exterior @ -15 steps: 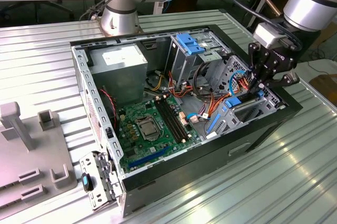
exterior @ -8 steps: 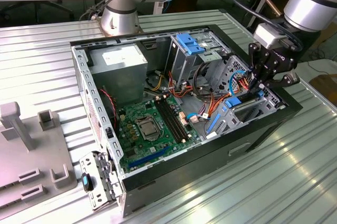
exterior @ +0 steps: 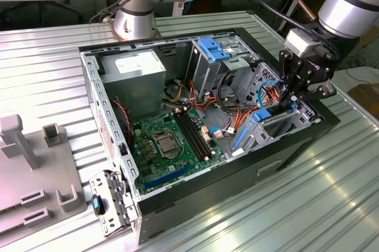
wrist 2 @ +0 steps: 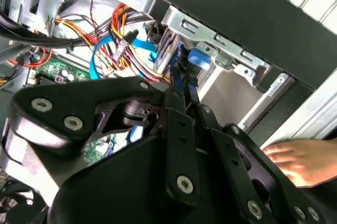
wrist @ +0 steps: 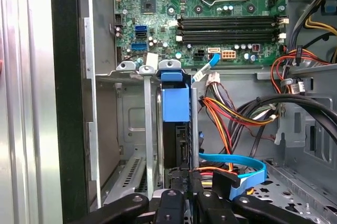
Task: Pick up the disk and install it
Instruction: 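Insert the first disk wire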
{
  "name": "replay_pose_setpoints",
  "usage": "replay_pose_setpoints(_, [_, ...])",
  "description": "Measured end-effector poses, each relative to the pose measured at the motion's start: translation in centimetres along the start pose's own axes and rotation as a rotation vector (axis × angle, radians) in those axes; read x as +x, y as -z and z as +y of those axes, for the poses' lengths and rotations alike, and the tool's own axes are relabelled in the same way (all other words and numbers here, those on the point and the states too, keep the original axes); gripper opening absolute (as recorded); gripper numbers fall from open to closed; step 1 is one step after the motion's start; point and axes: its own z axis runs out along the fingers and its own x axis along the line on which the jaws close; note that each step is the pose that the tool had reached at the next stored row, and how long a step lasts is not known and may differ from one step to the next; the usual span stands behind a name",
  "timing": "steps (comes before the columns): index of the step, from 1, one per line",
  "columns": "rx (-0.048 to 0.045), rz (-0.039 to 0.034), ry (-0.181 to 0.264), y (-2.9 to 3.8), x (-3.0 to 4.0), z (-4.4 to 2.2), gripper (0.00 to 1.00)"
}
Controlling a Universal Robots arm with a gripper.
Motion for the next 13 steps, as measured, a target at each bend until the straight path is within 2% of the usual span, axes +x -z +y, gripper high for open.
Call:
replay_pose_setpoints(5, [0.0,-0.003,0.0,0.13,0.02,0.0,0.16])
replay_pose_setpoints(7, [0.0,-0.0022,0.0,0.44,0.03,-0.01,0.16])
replay_pose_setpoints(13, [0.0,-0.002,0.0,0.47,-0.02,-0.01,0.16])
